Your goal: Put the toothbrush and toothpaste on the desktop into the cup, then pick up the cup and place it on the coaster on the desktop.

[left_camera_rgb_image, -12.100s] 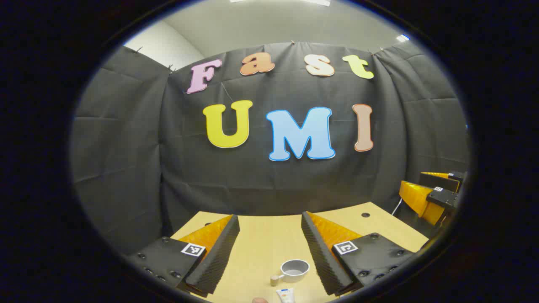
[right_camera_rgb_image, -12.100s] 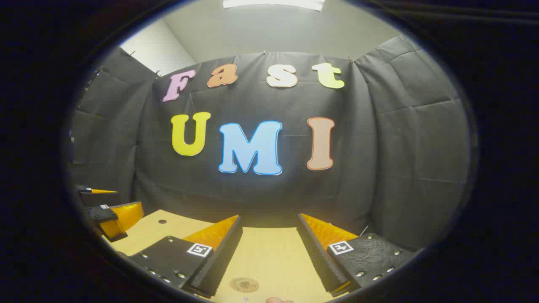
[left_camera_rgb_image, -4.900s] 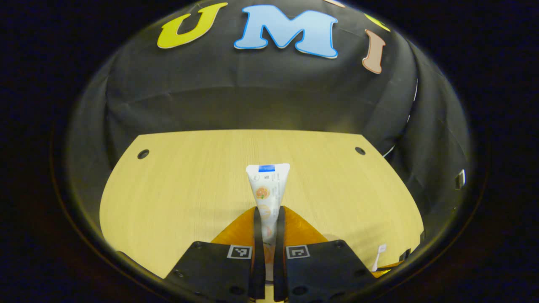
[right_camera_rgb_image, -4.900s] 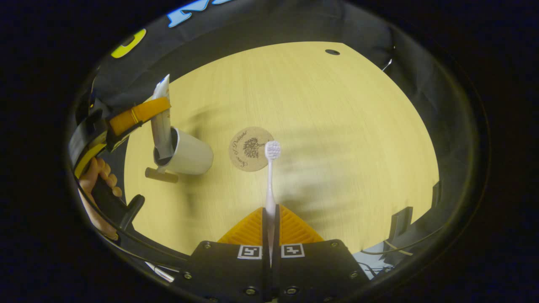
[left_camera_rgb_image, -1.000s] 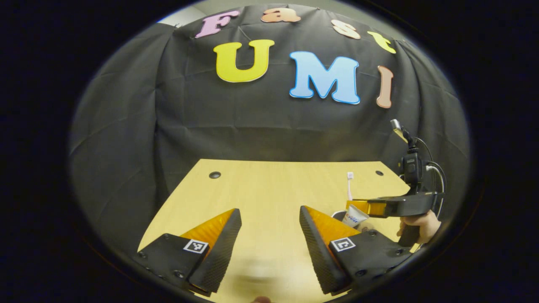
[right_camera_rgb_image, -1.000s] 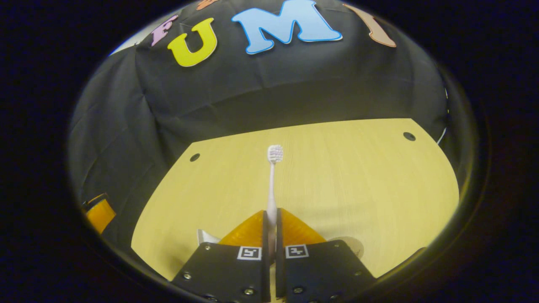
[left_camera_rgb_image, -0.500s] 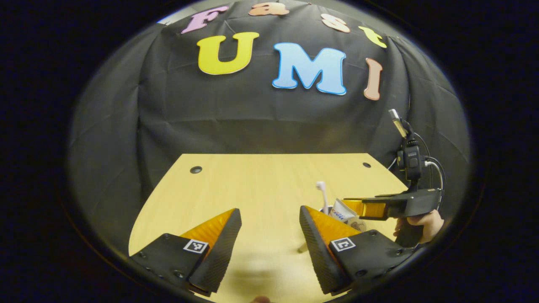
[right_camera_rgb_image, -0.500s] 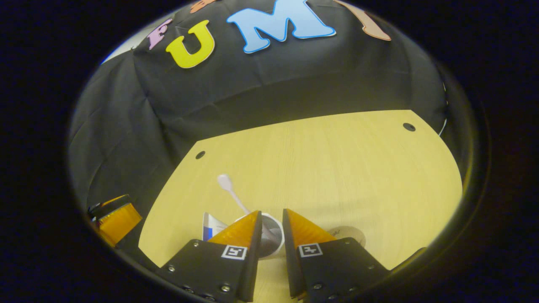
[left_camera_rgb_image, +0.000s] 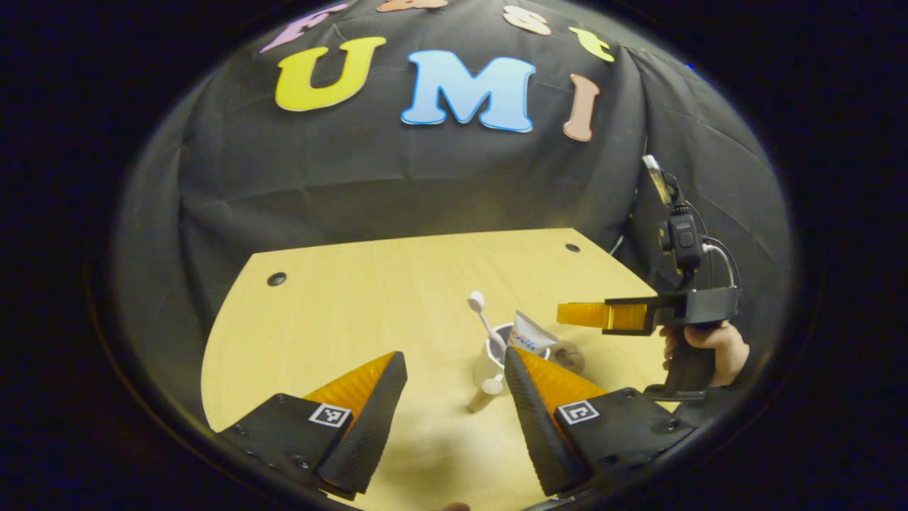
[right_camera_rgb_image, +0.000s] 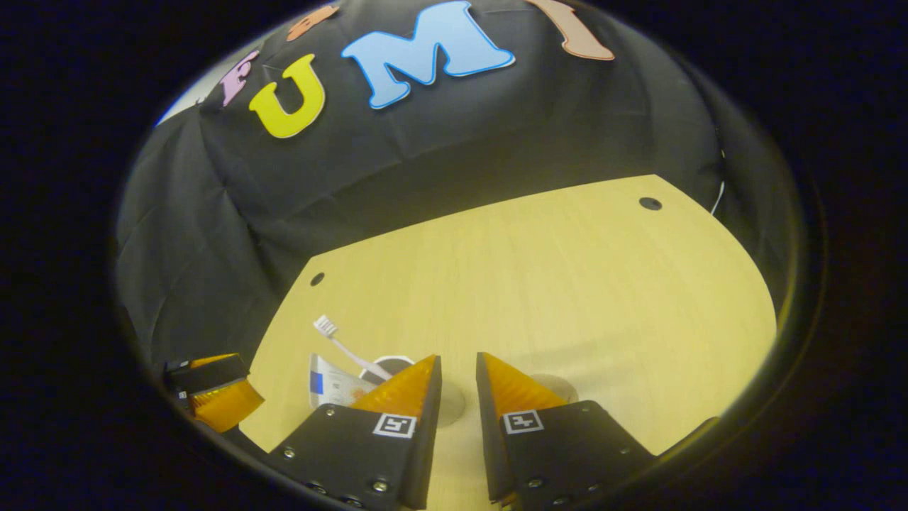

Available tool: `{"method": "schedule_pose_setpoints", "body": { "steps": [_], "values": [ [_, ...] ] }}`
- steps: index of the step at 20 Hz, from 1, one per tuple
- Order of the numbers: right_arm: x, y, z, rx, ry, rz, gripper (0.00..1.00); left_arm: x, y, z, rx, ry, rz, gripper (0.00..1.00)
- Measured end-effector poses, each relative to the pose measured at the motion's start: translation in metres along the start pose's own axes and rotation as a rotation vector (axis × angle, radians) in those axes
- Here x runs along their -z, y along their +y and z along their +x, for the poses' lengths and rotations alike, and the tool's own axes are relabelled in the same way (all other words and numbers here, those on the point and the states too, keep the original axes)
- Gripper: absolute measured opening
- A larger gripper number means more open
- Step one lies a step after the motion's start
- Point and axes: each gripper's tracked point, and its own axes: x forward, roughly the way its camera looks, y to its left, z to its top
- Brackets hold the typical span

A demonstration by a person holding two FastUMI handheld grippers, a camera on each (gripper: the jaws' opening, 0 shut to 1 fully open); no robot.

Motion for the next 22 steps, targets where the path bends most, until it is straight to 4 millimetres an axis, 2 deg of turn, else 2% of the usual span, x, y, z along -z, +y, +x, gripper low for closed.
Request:
{"method": "schedule_pose_setpoints", "body": {
  "steps": [1,6,14,15,17,18,20,21,22],
  "values": [
    [0.001,-0.009,-0.004,0.017,-0.002,0.013,0.3,0.004,-0.008,0.005,0.042,0.035,0.02,0.91],
    [0.008,-0.051,-0.027,0.081,-0.007,0.108,0.3,0.023,-0.022,0.027,0.167,0.19,0.154,0.9],
    [0.02,-0.113,-0.061,0.182,-0.017,0.237,0.3,0.069,-0.016,0.051,0.199,0.442,0.303,0.92],
    [0.023,-0.121,-0.064,0.194,-0.015,0.251,0.3,0.074,-0.016,0.056,0.204,0.469,0.325,0.9],
    [0.028,-0.134,-0.072,0.213,-0.013,0.281,0.3,0.08,-0.012,0.057,0.202,0.518,0.367,0.9],
    [0.032,-0.139,-0.074,0.223,-0.01,0.297,0.35,0.082,-0.009,0.057,0.198,0.536,0.385,0.89],
    [0.037,-0.15,-0.079,0.239,-0.007,0.332,0.35,0.085,-0.01,0.064,0.191,0.566,0.413,0.91],
    [0.038,-0.154,-0.08,0.244,-0.006,0.347,0.3,0.086,-0.014,0.07,0.192,0.577,0.426,0.92],
    [0.042,-0.157,-0.082,0.25,-0.003,0.359,0.3,0.086,-0.015,0.072,0.192,0.586,0.441,0.92]
  ]
}}
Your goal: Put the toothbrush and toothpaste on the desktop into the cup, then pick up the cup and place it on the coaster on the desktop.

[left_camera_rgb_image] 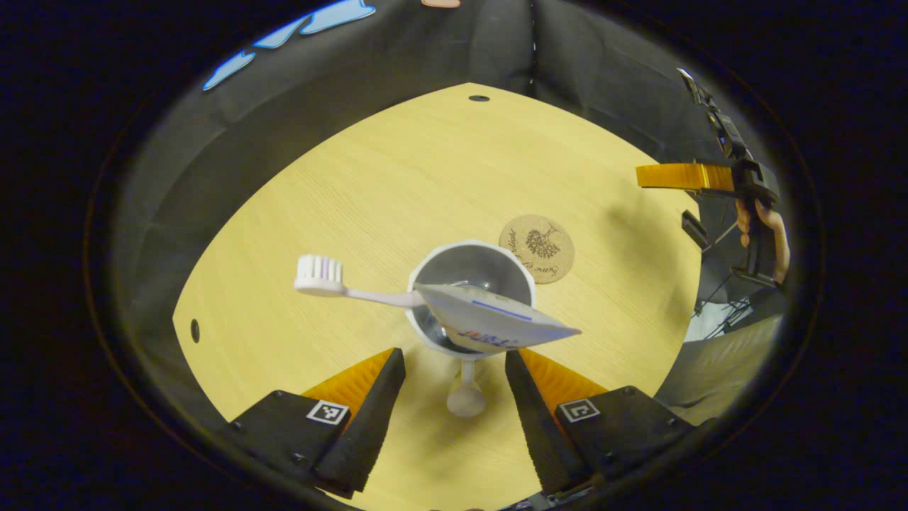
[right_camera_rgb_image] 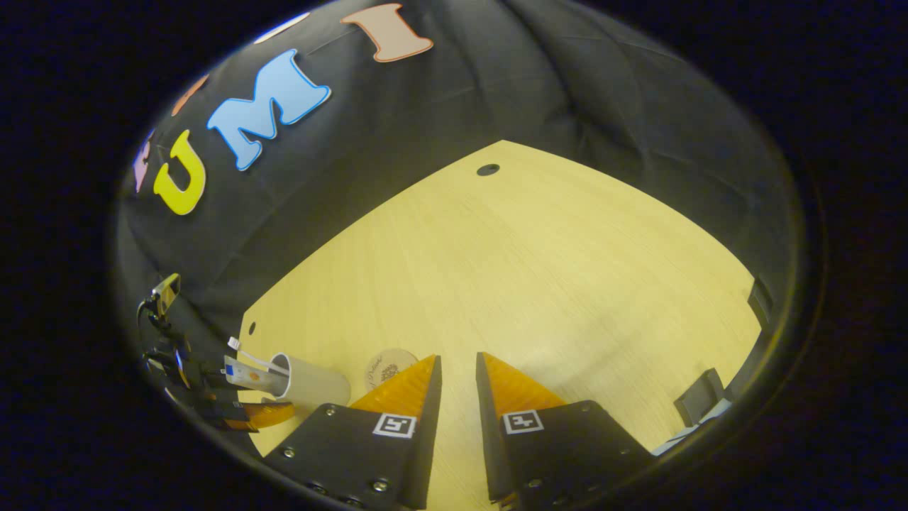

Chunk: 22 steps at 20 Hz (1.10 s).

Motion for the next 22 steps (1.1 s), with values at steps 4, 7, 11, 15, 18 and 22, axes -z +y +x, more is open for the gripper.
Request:
{"method": "schedule_pose_setpoints", "body": {
  "steps": [4,7,11,15,18,22],
  "values": [
    [0.002,-0.009,-0.001,0.013,0.009,0.014,0.3,0.002,-0.01,0.013,0.018,0.033,0.048,0.92],
    [0.003,-0.012,-0.003,0.013,0.015,0.013,0.3,0.006,-0.01,0.022,0.005,0.071,0.074,0.82],
    [0.007,-0.015,-0.002,0.019,0.028,0.019,0.3,0.017,-0.01,0.022,-0.003,0.099,0.03,0.34],
    [0.008,-0.017,-0.005,0.024,0.035,0.035,0.3,0.011,-0.02,0.027,0.028,0.08,0.025,0.31],
    [0.006,-0.017,-0.006,0.023,0.033,0.033,0.3,0.011,-0.028,0.03,0.037,0.068,0.02,0.31],
    [0.006,-0.019,-0.01,0.012,0.023,0.037,0.3,-0.005,-0.026,0.023,0.029,0.047,0.049,0.31]
  ]
}}
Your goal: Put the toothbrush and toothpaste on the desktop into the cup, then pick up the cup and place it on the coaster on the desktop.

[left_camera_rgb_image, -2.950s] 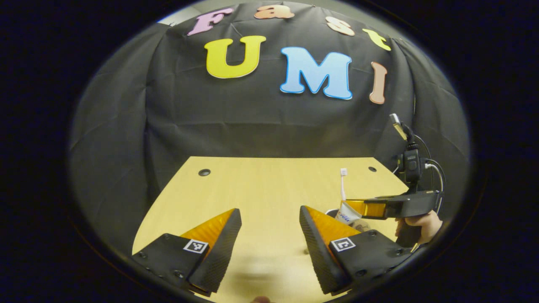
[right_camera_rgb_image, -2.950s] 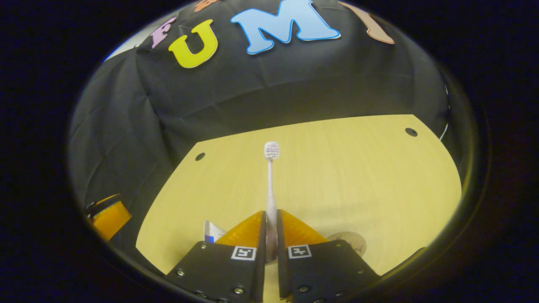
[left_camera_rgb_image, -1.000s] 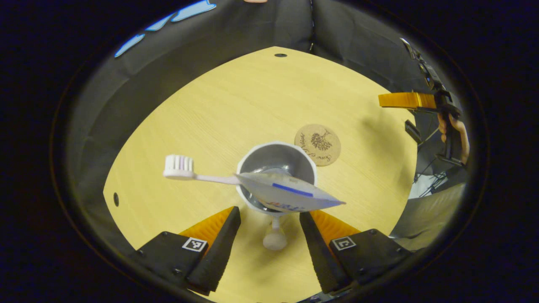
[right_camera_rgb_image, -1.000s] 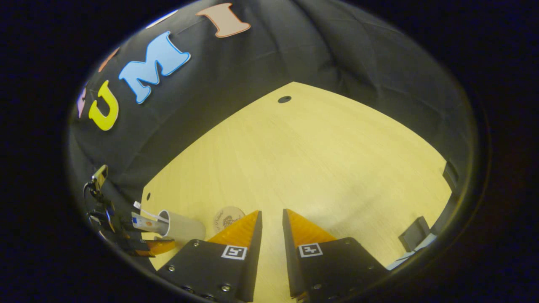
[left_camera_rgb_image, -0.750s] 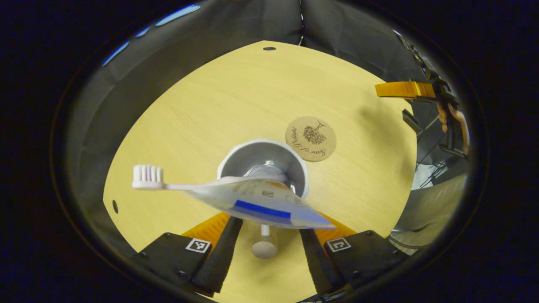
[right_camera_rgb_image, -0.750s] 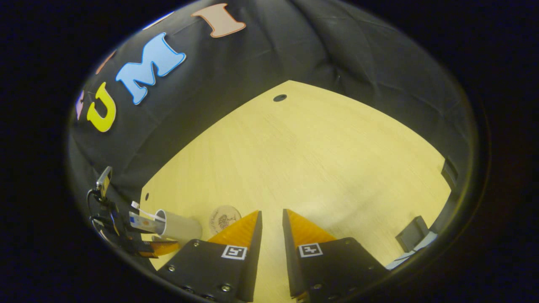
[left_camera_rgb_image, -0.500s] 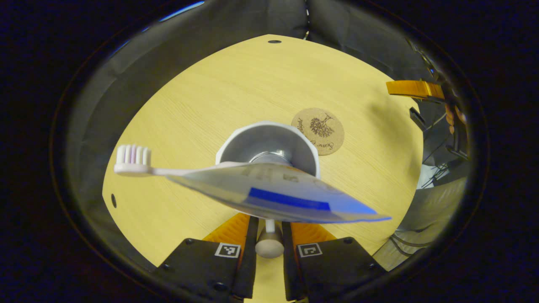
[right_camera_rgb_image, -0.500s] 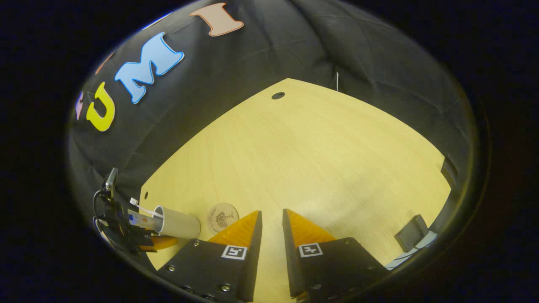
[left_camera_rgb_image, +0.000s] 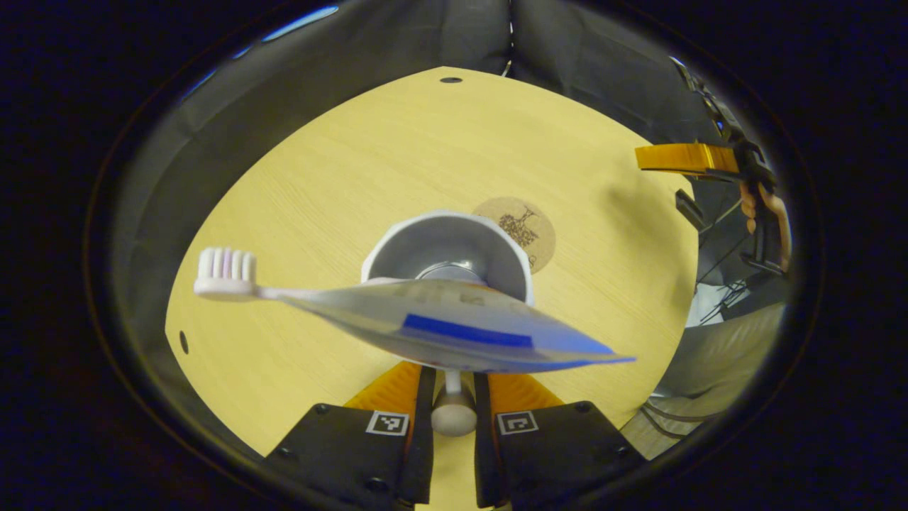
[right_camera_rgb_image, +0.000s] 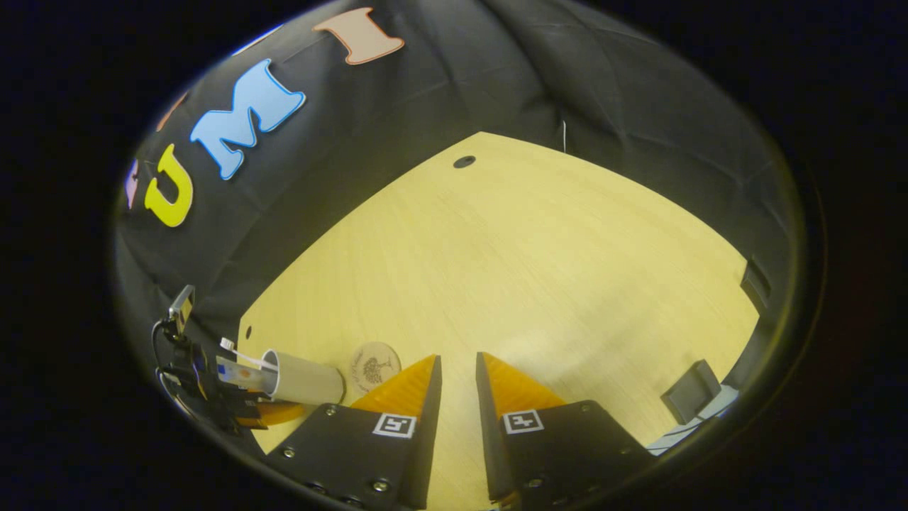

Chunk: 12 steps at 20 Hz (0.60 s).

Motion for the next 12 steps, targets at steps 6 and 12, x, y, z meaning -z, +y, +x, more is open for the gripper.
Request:
{"method": "schedule_pose_setpoints", "body": {
  "steps": [6,12],
  "values": [
    [-0.003,-0.007,-0.005,-0.001,-0.011,0.024,0.3,-0.031,-0.011,-0.015,0.026,-0.022,0.083,0.31],
    [-0.004,-0.024,-0.018,0.006,-0.022,0.065,0.35,-0.043,-0.011,-0.012,0.04,0.002,0.114,0.31]
  ]
}}
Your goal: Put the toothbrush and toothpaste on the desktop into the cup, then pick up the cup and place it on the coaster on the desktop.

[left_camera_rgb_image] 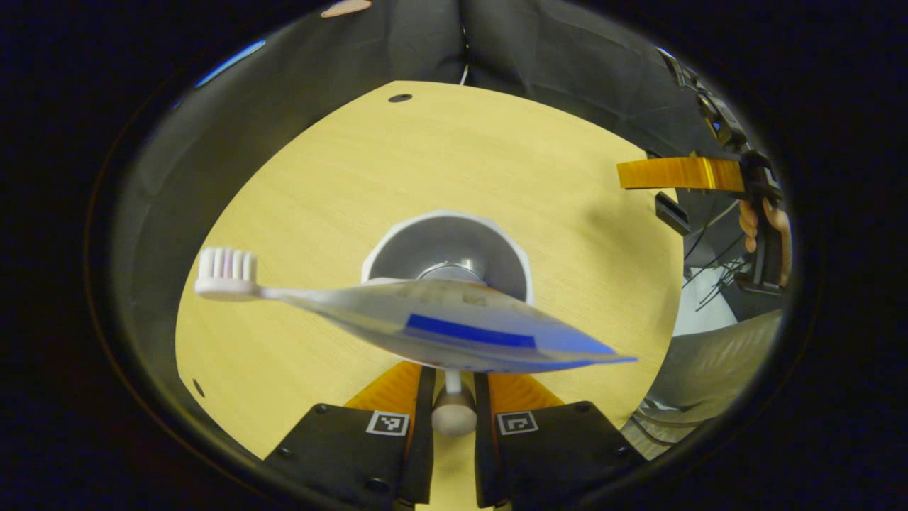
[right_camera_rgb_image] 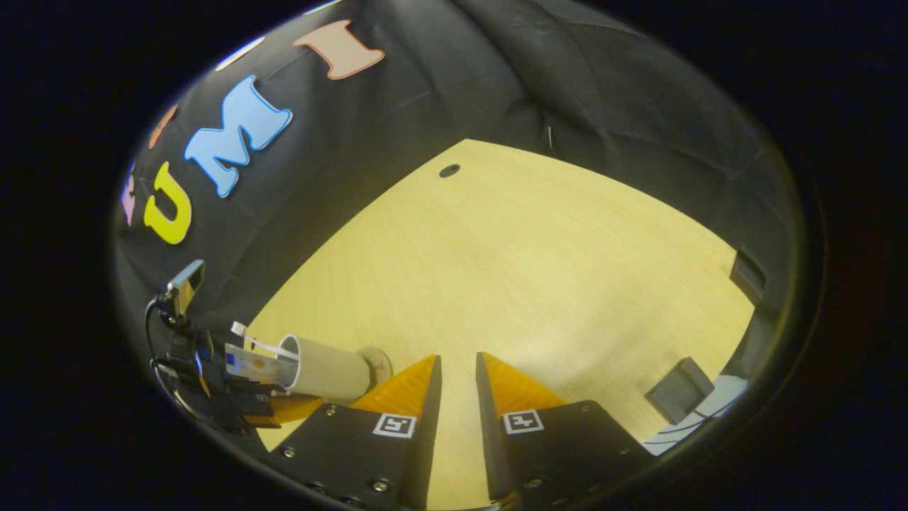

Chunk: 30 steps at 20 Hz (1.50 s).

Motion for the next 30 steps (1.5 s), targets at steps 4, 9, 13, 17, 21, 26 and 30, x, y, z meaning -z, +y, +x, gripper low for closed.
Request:
{"method": "schedule_pose_setpoints", "body": {
  "steps": [4,9,13,17,21,26,30],
  "values": [
    [-0.004,-0.013,-0.004,0.016,-0.003,0.013,0.3,0.003,-0.007,0.002,-0.014,0.008,-0.01,0.29],
    [-0.002,-0.02,-0.002,0.029,0.003,0.054,0.3,0.002,-0.005,0.003,-0.037,0.011,-0.012,0.31],
    [-0.007,-0.018,-0.005,0.012,-0.002,0.041,0.3,0.006,-0.009,0.0,-0.067,0.01,0.0,0.48],
    [-0.012,0.001,-0.004,-0.028,-0.001,-0.02,0.3,0.01,-0.011,-0.013,-0.108,-0.043,-0.061,0.77],
    [-0.013,0.033,-0.008,-0.074,-0.002,-0.135,0.3,0.027,-0.009,-0.043,-0.183,-0.112,-0.177,0.72],
    [-0.035,0.092,-0.031,-0.159,-0.085,-0.302,0.3,0.061,0.011,-0.107,-0.321,-0.335,-0.431,0.72],
    [-0.079,0.145,-0.063,-0.235,-0.226,-0.418,0.3,0.057,0.061,-0.192,-0.481,-0.602,-0.581,0.72]
  ]
}}
